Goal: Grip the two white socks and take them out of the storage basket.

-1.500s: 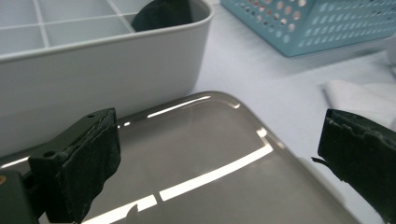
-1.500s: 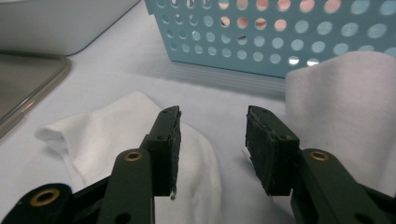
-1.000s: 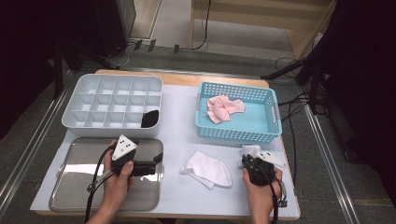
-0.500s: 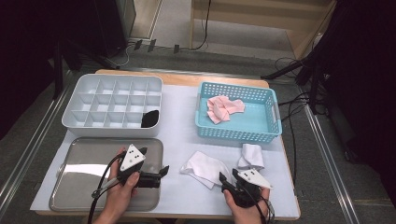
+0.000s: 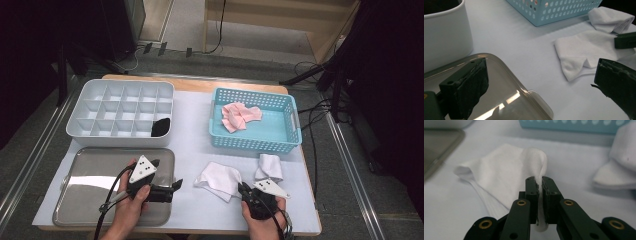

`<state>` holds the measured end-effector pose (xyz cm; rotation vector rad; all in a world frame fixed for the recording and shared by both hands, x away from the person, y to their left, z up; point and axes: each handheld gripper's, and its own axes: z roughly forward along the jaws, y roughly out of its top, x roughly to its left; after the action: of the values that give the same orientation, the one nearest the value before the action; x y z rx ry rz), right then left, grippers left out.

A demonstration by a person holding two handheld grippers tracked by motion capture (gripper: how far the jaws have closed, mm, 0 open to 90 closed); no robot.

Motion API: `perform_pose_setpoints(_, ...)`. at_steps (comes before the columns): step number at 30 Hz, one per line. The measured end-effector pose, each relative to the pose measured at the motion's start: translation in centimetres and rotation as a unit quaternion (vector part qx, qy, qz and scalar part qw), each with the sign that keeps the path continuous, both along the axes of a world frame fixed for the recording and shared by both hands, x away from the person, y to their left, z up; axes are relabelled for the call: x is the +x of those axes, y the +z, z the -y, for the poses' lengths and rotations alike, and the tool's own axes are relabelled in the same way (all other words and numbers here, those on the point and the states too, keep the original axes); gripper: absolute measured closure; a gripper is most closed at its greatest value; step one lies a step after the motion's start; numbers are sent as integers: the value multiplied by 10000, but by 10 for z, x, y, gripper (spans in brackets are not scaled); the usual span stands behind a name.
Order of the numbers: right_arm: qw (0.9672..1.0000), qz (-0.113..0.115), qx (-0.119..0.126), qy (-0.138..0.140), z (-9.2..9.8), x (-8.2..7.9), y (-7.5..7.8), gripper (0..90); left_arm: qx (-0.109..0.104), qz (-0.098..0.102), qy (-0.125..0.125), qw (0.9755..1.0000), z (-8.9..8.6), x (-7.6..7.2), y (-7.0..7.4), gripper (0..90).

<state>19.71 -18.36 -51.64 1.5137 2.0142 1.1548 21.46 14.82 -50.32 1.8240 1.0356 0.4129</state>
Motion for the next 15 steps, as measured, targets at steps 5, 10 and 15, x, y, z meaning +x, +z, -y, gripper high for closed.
perform_pose_setpoints(5, 9973, 398, 533, 315, -8, 1, 20, 845, -12, -43, 37, 10000, -1, 2, 0, 0)
perform_pose_setpoints(10, 9925, 511, 819, 747, -34, 13, 35, 845, 207, 7, -233, 9995, 13, -1, 0, 41)
perform_pose_setpoints(15, 9905, 384, 901, 965, -59, 32, 30, 845, 176, -84, -484, 9986, 20, -2, -2, 60)
